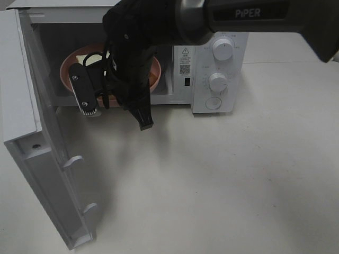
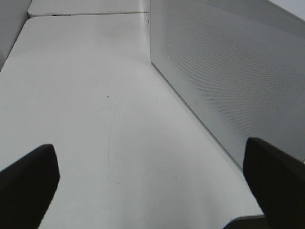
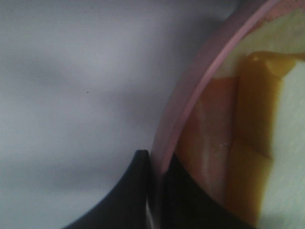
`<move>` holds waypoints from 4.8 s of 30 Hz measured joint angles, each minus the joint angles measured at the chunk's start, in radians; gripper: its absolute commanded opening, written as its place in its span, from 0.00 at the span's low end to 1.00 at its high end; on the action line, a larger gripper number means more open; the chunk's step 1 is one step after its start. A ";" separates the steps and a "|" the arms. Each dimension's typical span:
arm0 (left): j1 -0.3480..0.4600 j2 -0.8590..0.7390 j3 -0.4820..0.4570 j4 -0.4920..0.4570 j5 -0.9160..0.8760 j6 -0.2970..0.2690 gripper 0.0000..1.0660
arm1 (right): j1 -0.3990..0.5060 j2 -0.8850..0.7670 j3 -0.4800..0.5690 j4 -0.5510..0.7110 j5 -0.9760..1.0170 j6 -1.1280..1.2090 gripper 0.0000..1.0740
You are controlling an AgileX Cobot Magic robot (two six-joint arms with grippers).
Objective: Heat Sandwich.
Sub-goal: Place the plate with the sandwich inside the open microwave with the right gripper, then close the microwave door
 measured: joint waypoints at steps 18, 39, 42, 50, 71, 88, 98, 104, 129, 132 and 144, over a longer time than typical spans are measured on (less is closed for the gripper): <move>0.000 0.000 0.000 0.000 0.000 0.000 0.92 | 0.003 0.195 -0.312 -0.078 0.115 0.220 0.00; 0.000 0.000 0.000 0.006 0.000 0.000 0.92 | -0.031 0.312 -0.474 -0.117 0.159 0.314 0.00; 0.000 0.000 0.000 0.007 0.000 0.000 0.92 | -0.037 0.312 -0.474 -0.122 0.159 0.324 0.00; 0.000 0.000 0.000 0.007 0.000 0.000 0.92 | -0.047 0.332 -0.481 -0.130 0.128 0.332 0.00; 0.000 0.000 0.000 0.015 0.000 0.000 0.92 | -0.055 0.346 -0.497 -0.076 0.069 0.137 0.03; 0.000 0.000 0.000 0.015 0.000 0.000 0.92 | -0.055 0.344 -0.504 -0.055 0.052 0.212 0.56; 0.000 0.000 0.000 0.015 0.000 0.000 0.92 | -0.055 0.244 -0.327 -0.024 -0.048 0.207 0.72; 0.000 0.000 0.000 0.015 0.000 0.000 0.92 | -0.055 0.181 -0.223 -0.023 -0.116 0.206 0.72; 0.000 0.000 0.000 0.015 0.000 0.000 0.92 | -0.055 -0.159 0.315 -0.111 -0.350 0.200 0.71; 0.000 0.000 0.000 0.015 0.000 0.000 0.92 | -0.055 -0.194 0.360 -0.111 -0.361 0.201 0.71; 0.000 0.000 0.000 0.015 0.000 0.000 0.92 | -0.055 -0.342 0.583 -0.112 -0.412 0.207 0.71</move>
